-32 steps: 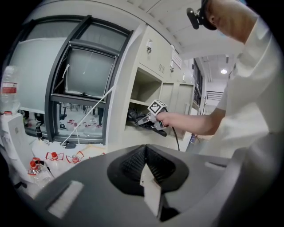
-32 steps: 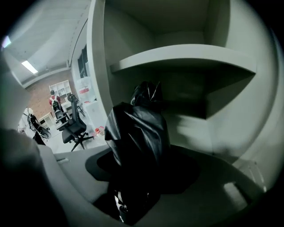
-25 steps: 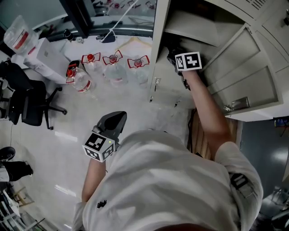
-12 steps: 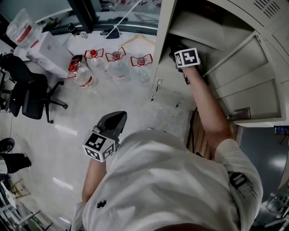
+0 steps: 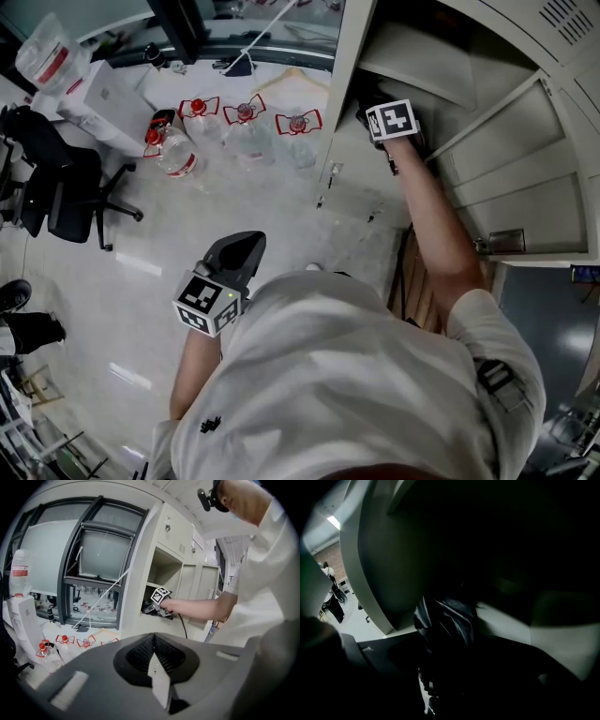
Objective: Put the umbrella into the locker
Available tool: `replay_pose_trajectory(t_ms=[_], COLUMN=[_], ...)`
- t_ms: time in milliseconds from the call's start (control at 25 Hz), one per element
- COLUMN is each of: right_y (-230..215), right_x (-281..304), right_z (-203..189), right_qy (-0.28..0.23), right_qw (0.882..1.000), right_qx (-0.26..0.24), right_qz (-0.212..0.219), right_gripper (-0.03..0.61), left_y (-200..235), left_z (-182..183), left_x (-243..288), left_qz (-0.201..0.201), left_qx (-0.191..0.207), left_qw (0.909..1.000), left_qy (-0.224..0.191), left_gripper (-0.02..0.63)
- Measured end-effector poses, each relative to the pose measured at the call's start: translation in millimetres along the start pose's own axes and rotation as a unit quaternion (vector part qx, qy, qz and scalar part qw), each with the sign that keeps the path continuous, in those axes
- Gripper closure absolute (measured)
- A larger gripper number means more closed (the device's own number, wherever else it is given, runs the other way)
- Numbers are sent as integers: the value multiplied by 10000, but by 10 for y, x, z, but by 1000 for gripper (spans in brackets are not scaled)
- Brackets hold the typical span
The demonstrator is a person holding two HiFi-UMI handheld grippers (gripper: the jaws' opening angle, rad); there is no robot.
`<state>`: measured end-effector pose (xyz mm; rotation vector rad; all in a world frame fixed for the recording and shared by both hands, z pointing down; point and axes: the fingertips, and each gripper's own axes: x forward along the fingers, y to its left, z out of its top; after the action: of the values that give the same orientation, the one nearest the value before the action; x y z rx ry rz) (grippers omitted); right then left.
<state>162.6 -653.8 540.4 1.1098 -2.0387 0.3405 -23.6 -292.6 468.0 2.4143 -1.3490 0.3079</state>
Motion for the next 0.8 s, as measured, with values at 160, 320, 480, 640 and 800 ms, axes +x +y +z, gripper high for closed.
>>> replay_pose_trajectory(t_ms=[160, 320, 480, 640, 800], right_y=[-16, -17, 35, 123, 221], right_x=[-80, -240, -464, -695, -930], right_z=[-1, 27, 8, -65, -190], right_qy=[-70, -224, -363, -460, -555], right_qw=[9999, 9994, 9986, 9975, 9962], right_qx=[-24, -40, 13, 54, 185], right_qz=[-108, -258, -389, -526, -644], right_gripper=[311, 311, 311, 311, 313], left_y=[3, 9, -11, -29, -69], left_z=[-25, -61, -105, -155, -210], left_x=[-69, -164, -287, -444, -584], left_qz=[-45, -97, -222, -335, -514], left_qx=[3, 13, 24, 202, 248], left_qw=[10000, 10000, 9997, 9992, 9984], left_qy=[9, 8, -10, 32, 36], left_gripper=[558, 558, 558, 558, 557])
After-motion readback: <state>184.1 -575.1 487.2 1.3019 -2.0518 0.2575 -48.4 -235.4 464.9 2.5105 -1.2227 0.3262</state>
